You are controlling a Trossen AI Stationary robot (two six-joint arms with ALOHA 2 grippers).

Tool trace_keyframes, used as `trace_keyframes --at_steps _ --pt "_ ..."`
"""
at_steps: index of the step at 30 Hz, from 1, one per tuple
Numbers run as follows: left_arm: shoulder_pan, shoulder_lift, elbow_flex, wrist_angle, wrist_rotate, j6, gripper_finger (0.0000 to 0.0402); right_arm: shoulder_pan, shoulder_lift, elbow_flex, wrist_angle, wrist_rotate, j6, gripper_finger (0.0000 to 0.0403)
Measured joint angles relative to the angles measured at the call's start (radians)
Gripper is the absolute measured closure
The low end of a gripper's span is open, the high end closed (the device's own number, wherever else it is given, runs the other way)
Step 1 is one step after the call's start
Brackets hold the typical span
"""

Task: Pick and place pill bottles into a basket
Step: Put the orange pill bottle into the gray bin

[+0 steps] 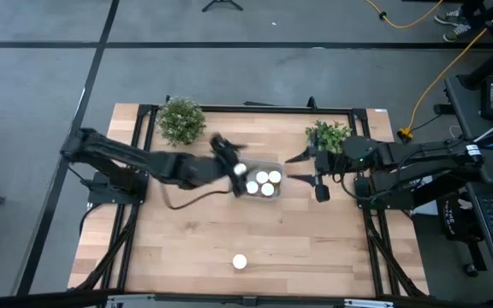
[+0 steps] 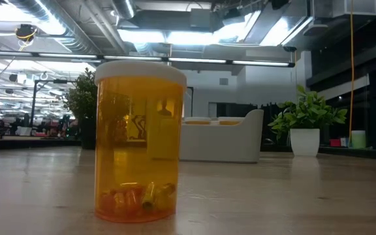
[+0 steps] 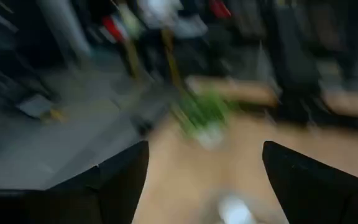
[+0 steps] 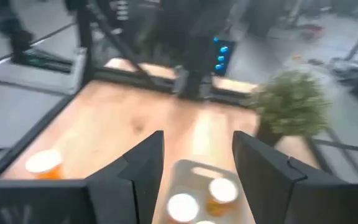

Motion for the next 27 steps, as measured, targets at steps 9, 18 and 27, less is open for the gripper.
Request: trace_keyframes --at_steps 9,18,27 --pt "-0.127 -0.223 0.124 -0.015 -0.321 0.264 0.0093 0.177 0.181 0.241 -0.213 0.021 -0.015 0.0209" --pt "-0.199 -0.280 0.123 -0.136 -0.286 0.242 0.0087 0.243 0.536 0.610 -0.565 -0.055 0.137 0.0176" --pt "-0.277 -0.297 0.123 -0.177 -0.270 0.174 0.0068 0.297 0.792 0.855 -0.664 -0.016 0.251 0.0070"
